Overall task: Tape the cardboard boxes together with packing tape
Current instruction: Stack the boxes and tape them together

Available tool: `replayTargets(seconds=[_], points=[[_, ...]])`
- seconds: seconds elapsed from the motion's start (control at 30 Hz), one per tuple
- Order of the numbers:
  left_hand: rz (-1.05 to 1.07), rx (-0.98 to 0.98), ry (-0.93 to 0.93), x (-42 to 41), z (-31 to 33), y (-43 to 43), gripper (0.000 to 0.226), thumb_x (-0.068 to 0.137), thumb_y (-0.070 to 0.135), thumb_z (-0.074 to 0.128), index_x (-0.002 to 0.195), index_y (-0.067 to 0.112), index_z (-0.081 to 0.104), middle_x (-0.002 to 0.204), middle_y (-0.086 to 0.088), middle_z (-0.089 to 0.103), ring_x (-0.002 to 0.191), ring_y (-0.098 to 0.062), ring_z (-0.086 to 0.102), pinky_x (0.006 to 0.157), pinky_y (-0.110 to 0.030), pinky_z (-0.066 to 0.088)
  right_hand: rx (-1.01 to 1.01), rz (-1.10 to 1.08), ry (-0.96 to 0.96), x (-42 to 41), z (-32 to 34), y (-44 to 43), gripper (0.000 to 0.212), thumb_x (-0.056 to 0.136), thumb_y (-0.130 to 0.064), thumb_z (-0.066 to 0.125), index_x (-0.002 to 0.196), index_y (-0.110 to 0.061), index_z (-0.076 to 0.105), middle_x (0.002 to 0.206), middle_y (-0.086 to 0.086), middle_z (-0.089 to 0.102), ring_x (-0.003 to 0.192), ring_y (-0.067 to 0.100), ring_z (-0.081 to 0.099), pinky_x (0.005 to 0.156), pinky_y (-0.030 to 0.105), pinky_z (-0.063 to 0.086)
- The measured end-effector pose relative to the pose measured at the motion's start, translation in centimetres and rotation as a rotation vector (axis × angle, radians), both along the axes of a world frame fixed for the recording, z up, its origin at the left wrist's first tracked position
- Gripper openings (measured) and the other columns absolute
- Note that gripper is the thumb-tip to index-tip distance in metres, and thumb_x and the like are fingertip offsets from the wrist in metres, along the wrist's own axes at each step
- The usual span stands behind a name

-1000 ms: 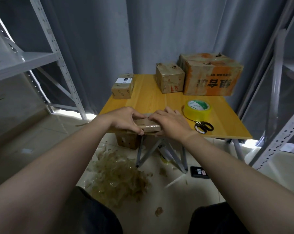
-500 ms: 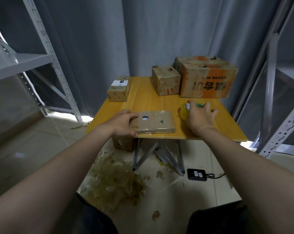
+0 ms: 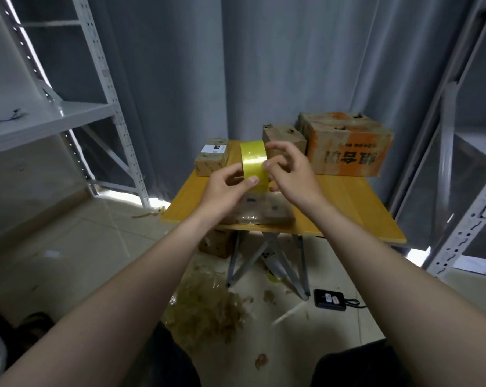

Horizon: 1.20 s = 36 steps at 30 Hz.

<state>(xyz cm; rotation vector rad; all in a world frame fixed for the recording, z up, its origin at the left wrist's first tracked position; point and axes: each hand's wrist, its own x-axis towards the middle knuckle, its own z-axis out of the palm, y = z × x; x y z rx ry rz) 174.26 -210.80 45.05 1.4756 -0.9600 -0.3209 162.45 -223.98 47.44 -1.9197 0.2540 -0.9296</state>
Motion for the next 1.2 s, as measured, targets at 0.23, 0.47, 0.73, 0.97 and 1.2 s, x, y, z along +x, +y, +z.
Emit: replayTargets(seconds=[0.23,0.47,0.73,0.97,1.2], points=[[-0.050,0.016,-0.031,-0.8,-1.9,3.8,0.027,0.097,0.017,0.073,0.120,0.030,0.075,0.112,0.011,0.079,0.109,-0.005,0.072,0.089,-0.019,0.054,-0.316,0.091,0.223,-0.8,1.1,0.1,0.046,0.082,-0.044,0.085,0.125,-0.033,0.072,0.129,-0.013,0.056,0.107,0.007,0.060,0.085,0.021,0.053],[-0.002,0.019,0.004,-2.0,-2.0,4.7,0.023,0.098,0.020,0.071,0.119,0.030,0.074,0.109,0.016,0.078,0.110,-0.005,0.071,0.087,-0.016,0.054,-0.396,0.007,0.134,-1.0,0.0,1.7,0.026,0.085,-0.029,0.084,0.111,-0.021,0.080,0.121,-0.009,0.065,0.096,0.006,0.063,0.083,0.023,0.056],[0.196,0.184,-0.108,-4.8,-2.9,3.5,0.020,0.107,0.045,0.048,0.097,0.028,0.045,0.076,0.010,0.077,0.084,-0.012,0.071,0.073,-0.039,0.051,-0.566,-0.146,0.164,-0.4,0.3,3.1,0.009,0.096,-0.019,0.072,0.094,-0.011,0.076,0.097,-0.001,0.064,0.084,0.019,0.062,0.078,0.045,0.054],[0.119,0.354,0.118,-4.4,-5.8,4.6,0.044,0.108,0.051,0.045,0.109,0.011,0.063,0.067,0.009,0.076,0.062,-0.004,0.072,0.062,-0.026,0.055,-0.594,-0.108,0.295,-0.1,-0.1,3.3,0.011,0.095,-0.030,0.074,0.089,-0.022,0.076,0.100,-0.005,0.067,0.085,0.016,0.063,0.080,0.044,0.055],[0.090,0.594,0.138,-5.3,-9.3,4.8,0.061,0.103,0.063,0.040,0.108,0.011,0.072,0.083,-0.001,0.078,0.086,-0.024,0.073,0.088,-0.043,0.058,-0.140,-0.205,0.312,2.3,-1.2,-0.2,0.012,0.094,-0.031,0.076,0.083,-0.027,0.074,0.092,-0.012,0.072,0.077,0.007,0.069,0.069,0.027,0.054]])
